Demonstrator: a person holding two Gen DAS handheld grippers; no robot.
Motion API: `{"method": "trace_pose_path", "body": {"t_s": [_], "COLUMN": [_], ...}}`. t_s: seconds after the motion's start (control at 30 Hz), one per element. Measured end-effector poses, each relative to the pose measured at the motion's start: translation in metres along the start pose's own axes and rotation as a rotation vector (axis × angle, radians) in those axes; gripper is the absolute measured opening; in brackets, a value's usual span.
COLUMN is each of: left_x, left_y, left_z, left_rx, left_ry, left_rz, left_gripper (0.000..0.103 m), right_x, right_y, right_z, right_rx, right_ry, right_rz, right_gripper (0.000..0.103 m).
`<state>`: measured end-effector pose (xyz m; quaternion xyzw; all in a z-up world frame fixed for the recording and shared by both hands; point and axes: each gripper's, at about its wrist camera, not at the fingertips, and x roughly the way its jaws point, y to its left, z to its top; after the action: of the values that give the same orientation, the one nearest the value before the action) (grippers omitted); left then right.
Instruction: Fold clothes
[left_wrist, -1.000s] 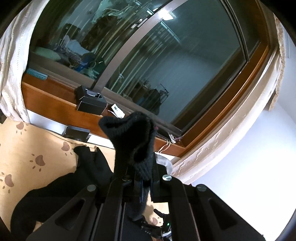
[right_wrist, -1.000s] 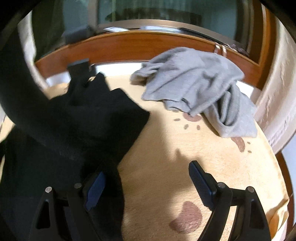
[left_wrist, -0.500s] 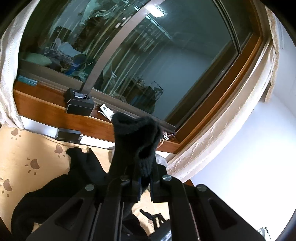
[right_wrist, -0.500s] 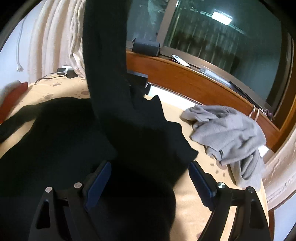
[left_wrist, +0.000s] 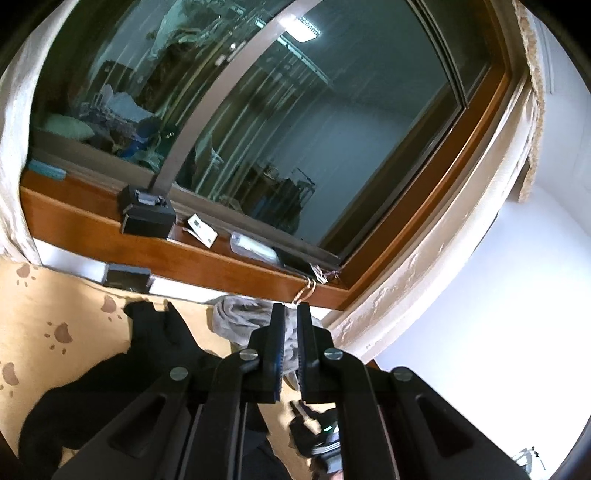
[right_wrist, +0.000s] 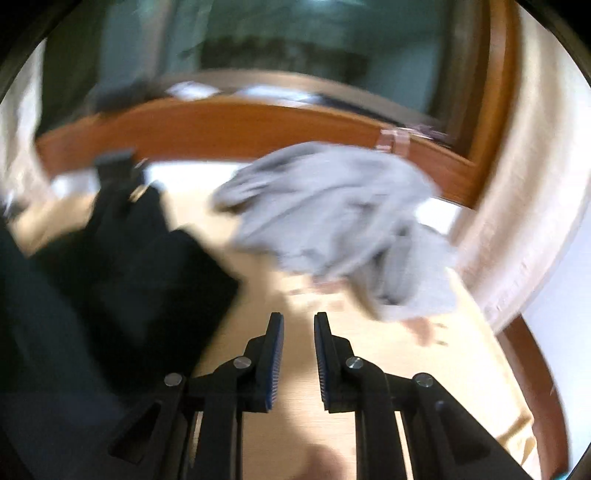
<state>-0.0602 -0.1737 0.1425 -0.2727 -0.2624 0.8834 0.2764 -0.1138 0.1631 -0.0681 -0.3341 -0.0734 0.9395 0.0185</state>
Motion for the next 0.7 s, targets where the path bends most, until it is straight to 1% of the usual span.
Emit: {"method": "trace_pose_path", "body": {"t_s": [0.07,0.1,0.17,0.23,0.27,0.33,0.37,0.4,0.47,0.53,0.63,0.7], "left_x": [0.007,0.011,0.018,0.025,0.028,0.035,0.037,0.039,0.039,0.039,0.039,0.038], "left_y": [0.007,0.013,0.033,0.059,0.075,0.113,0.127,0.142,0.166,0.184,0.2,0.209], "left_z": [-0.006,-0.011,-0.024,-0.042,-0.052,-0.076,-0.084,-0.093,-0.107,-0.119,-0.131,-0.138], "left_rx": [-0.007,-0.01,-0.039,-0.081,-0.108,-0.187,-0.221,-0.259,-0.321,-0.376,-0.433,-0.463], "left_ry": [0.029,0.054,0.11,0.169,0.193,0.244,0.262,0.273,0.267,0.253,0.234,0.218], "left_rz": [-0.002,0.001,0.014,0.034,0.051,0.079,0.079,0.079,0.078,0.063,0.029,0.023], "left_gripper": [0.005,0.005,0.005,0.006,0.006,0.006,0.006,0.006,0.006,0.009,0.011,0.015], "right_x": [-0.001,-0.001,0.002,0.005,0.006,0.009,0.009,0.009,0.008,0.006,-0.001,-0.001], "right_y": [-0.017,-0.024,-0.036,-0.04,-0.041,-0.042,-0.043,-0.043,-0.04,-0.026,0.009,0.041], "right_z": [-0.002,-0.004,-0.012,-0.02,-0.024,-0.031,-0.031,-0.032,-0.029,-0.018,0.0,0.011], "right_rx": [0.04,0.059,0.109,0.155,0.179,0.232,0.267,0.302,0.354,0.341,0.226,0.126], "right_ry": [0.011,0.023,0.073,0.111,0.13,0.16,0.157,0.153,0.148,0.138,0.133,0.159], "right_rz": [0.013,0.04,0.189,0.289,0.334,0.424,0.469,0.513,0.613,0.718,0.81,0.846], "right_gripper": [0.016,0.016,0.016,0.017,0.023,0.049,0.073,0.08,0.08,0.08,0.08,0.08]}}
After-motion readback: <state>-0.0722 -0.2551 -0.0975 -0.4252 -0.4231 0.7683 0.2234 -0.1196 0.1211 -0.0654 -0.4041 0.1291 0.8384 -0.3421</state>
